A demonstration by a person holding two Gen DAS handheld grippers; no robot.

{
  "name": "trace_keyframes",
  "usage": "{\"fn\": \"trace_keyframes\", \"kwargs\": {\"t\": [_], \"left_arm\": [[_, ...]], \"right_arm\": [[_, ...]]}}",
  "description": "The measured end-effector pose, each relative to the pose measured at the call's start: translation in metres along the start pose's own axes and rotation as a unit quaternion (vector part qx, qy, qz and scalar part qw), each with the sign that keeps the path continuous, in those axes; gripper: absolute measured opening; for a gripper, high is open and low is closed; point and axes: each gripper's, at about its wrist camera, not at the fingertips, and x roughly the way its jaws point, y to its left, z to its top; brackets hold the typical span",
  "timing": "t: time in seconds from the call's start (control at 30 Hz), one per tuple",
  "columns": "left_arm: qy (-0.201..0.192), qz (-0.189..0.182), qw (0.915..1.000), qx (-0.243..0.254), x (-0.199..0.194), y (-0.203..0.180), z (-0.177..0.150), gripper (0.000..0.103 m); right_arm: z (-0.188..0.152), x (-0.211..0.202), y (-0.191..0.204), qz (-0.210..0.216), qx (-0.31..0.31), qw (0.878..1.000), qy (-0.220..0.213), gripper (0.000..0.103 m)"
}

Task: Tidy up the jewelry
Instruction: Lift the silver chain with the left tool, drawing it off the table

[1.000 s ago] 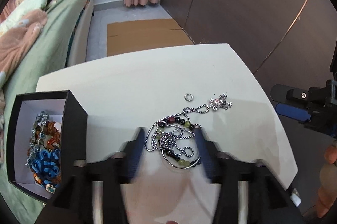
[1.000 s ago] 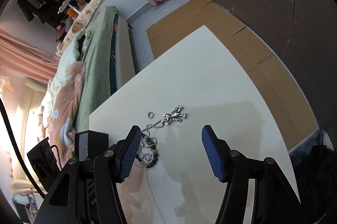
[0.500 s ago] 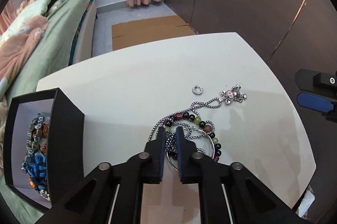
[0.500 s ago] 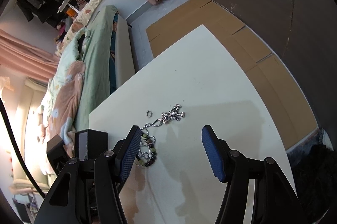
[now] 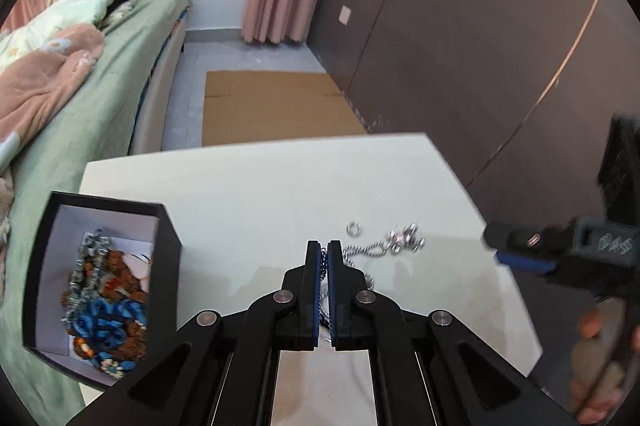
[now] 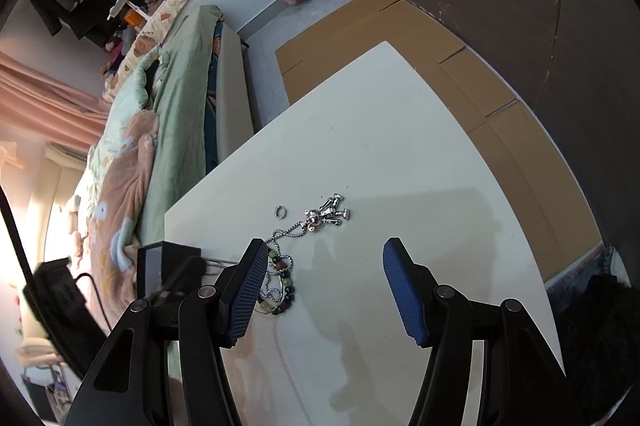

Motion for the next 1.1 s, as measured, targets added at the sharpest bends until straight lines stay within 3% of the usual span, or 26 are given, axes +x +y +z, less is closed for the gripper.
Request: {"fn": "trace_keyframes", "kwargs": {"t": [0.47, 0.77, 0.93, 1.1], "left_arm": [[-0.125, -0.040, 0.9899, -0.052, -0.091, 0.022, 0.035, 0.002], [-0.182, -0.053, 0.9793, -0.071, -0.138, 0.035, 0.046, 0.002], [-0.200, -0.050, 0.9766, -0.062, -0.153, 0.030, 0.052, 0.002], [-0.217, -0.042, 0.9738, -0.054, -0.170, 0.026, 0.060, 0.002]], "right_arm": [[0.005, 0.030, 0.004, -0.030, -0.009, 0.999, 0.020, 0.061], [-0.011, 0.051, 0.038, -0.032, -0.071, 0.996, 0.052, 0.060], [-0.021, 0.065, 0.051, -0.025, -0.093, 0.992, 0.079, 0.042], [-0.034, 0.077, 0.057, -0.016, -0.101, 0.988, 0.113, 0.031]]}}
